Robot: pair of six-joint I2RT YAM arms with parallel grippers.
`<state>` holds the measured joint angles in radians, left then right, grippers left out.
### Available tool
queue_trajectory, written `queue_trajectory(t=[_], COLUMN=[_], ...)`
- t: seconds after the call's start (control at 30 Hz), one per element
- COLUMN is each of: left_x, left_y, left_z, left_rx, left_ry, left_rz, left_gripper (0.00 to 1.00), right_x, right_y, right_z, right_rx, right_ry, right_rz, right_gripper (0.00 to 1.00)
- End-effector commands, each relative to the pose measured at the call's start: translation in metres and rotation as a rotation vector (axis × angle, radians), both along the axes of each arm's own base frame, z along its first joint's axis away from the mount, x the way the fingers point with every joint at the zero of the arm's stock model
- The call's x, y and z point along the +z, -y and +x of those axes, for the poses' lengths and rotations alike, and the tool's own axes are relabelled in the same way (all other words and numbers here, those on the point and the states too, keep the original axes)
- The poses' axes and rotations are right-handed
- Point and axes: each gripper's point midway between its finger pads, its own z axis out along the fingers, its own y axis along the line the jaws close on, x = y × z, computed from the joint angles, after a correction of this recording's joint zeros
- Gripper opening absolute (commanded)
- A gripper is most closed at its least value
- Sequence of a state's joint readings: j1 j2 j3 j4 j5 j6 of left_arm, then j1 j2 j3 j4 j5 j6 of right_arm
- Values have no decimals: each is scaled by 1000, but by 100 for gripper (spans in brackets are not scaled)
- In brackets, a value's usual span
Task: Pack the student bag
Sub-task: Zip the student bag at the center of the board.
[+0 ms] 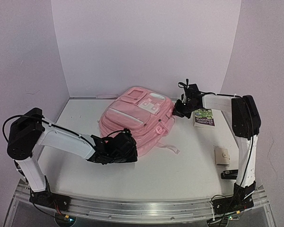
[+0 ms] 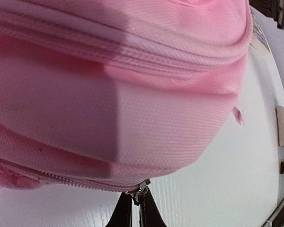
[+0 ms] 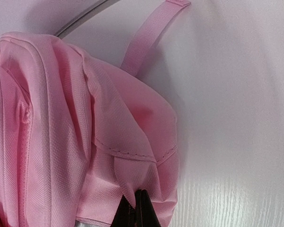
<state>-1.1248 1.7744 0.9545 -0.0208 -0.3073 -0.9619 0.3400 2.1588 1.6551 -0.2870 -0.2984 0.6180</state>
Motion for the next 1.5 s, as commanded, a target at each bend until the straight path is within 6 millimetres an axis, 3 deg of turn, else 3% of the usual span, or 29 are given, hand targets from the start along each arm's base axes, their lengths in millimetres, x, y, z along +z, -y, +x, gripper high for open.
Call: queue_trajectory(t=[0.0,0.17,0.23,0.33,0.43,0.6,0.77,1.03,1.23,1.37,1.47], left_x=[10,18,18,18,22,26,34,42,43,43,39], left_y=[31,59,63,66,70,81,95,112,117,117,116], left_z=[-17,-13,-12,-12,-10,-9,-6,-5,-8,-10,-8], left_rx=[-183,-230,-239,-245,-254,-283,-324,-393,-430,-435,-427], left_ry=[9,30,30,35,48,65,96,144,155,200,244], left_rz=[-23,-86,-94,-104,-109,-126,-140,-164,-164,-121,-41], left_gripper=[0,0,0,0,0,0,0,0,0,0,0], right_x=[62,94,106,109,98,65,41,6,-8,-17,-17], right_y=[-3,-9,-6,1,-1,-30,-55,-86,-98,-103,-108], right_z=[35,-5,-24,-52,-85,-147,-188,-205,-196,-193,-189], right_rx=[54,179,206,235,265,361,436,457,428,400,400], right_ry=[175,172,177,154,86,-82,-127,-237,-284,-318,-328], right_rz=[76,103,102,94,138,239,241,250,267,291,310], right_gripper=[9,85,97,98,98,92,86,85,78,68,52])
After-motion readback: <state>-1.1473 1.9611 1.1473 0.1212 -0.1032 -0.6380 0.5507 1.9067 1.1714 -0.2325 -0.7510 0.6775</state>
